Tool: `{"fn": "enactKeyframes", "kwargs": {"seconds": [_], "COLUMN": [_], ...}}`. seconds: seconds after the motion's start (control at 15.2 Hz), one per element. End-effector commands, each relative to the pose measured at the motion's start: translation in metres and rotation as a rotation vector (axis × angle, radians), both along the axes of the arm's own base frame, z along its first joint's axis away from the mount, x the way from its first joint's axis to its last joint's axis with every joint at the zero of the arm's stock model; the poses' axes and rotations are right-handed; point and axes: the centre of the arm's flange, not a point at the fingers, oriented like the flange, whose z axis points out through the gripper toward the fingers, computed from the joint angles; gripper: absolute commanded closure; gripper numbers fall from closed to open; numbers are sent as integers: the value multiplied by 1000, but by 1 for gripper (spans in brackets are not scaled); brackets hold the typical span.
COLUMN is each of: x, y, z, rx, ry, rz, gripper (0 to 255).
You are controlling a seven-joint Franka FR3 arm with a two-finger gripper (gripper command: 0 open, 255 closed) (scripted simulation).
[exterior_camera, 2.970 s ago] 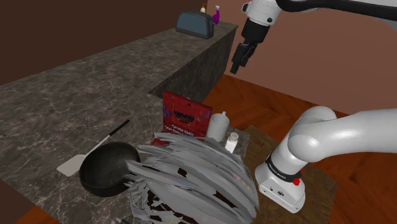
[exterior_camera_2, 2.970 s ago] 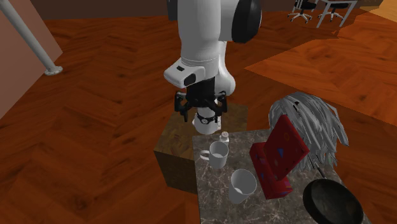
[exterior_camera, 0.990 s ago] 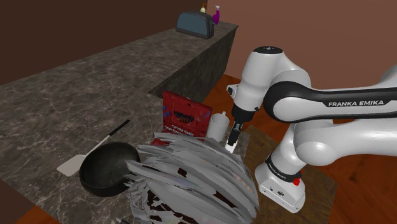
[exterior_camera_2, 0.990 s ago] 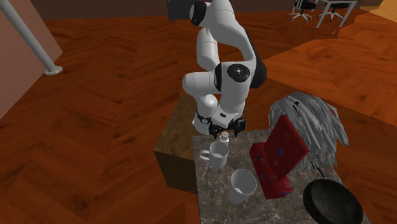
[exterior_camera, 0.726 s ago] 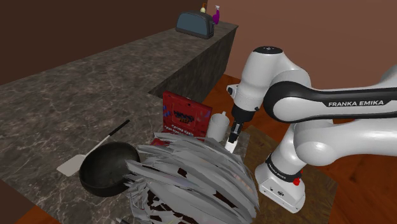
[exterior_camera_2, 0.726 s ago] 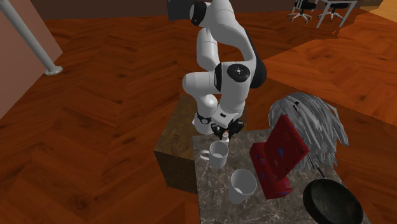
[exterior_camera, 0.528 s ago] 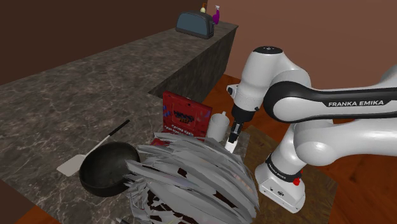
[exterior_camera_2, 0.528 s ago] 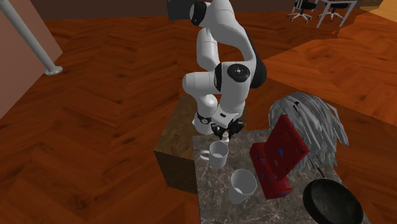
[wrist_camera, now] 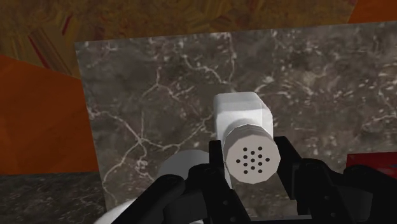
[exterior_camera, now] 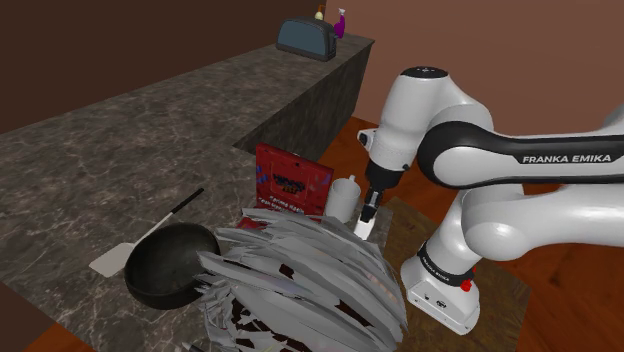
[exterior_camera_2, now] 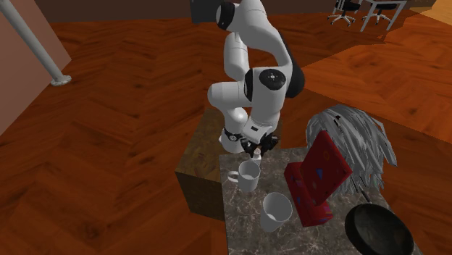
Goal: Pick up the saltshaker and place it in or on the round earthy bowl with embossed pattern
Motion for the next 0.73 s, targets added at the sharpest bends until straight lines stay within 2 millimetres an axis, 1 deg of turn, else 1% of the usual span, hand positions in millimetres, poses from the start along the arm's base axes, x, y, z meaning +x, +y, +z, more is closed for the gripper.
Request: {"fn": "enactKeyframes", "kwargs": {"seconds": [0.0,0.66], "x": [1,1], "y": [0,0], "z": [10,63], "rx": [0,0], "ry": [0,0], "rz": [0,0], "gripper": [255,255]}}
